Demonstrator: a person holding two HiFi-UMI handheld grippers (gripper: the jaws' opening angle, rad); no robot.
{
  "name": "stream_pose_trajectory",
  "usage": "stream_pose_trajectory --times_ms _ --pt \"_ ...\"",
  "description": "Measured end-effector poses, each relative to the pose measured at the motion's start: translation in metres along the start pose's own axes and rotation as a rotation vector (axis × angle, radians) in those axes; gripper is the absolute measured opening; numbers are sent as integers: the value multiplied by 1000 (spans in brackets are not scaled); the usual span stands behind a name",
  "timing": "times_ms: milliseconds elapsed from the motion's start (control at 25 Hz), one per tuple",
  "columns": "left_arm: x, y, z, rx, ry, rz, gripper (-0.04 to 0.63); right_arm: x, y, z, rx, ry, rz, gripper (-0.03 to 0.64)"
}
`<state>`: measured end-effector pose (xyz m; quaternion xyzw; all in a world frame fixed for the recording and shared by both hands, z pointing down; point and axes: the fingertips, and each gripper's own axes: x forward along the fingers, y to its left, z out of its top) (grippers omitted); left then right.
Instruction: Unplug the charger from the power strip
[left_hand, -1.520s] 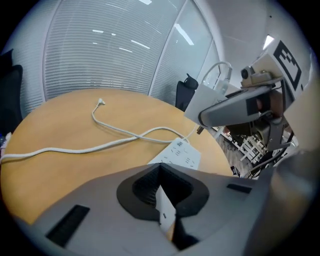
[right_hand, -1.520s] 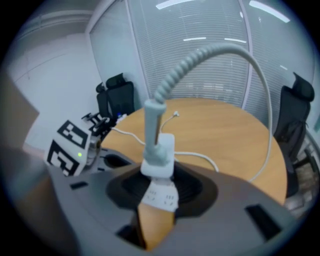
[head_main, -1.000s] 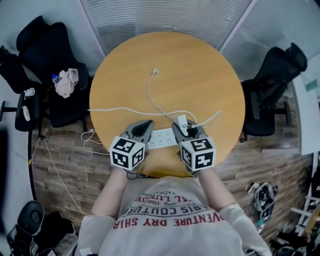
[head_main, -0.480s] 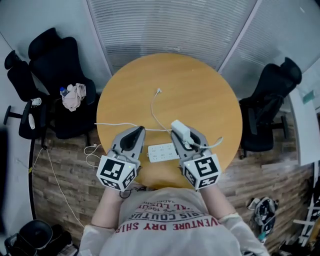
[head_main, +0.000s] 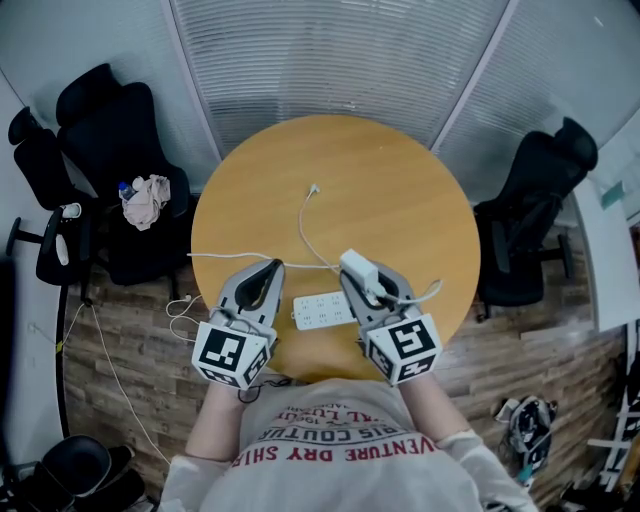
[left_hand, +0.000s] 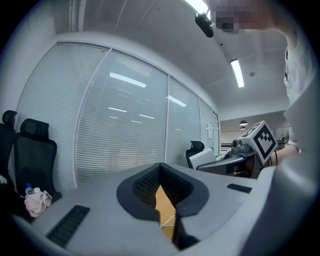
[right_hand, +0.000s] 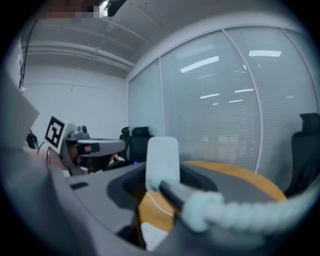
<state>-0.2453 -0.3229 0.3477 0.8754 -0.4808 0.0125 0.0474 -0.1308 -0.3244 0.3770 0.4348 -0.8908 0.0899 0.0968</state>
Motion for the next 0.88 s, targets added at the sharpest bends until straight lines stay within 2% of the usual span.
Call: stream_pose_trajectory --times_ms 880 --pt "9 2 -20 6 48 -5 32 8 -6 -10 10 24 -22 155"
